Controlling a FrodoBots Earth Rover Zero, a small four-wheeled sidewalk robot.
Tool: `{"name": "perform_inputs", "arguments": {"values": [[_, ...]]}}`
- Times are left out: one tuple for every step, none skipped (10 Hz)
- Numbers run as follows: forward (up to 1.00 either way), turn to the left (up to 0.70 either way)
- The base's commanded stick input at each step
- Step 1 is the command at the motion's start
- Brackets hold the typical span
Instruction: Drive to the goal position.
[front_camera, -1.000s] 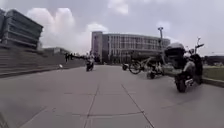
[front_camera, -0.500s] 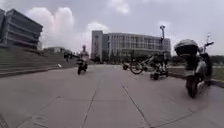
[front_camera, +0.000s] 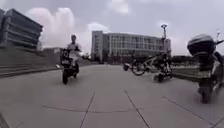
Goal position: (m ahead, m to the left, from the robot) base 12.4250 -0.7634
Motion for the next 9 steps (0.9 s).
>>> {"name": "perform_inputs", "arguments": {"values": [[0.7,0.0],[0.7,0.0],[0.7,0.0],[0.7,0.0],[0.7,0.0],[0.7,0.0],[0.7,0.0],[0.7,0.0],[0.7,0.0]]}}
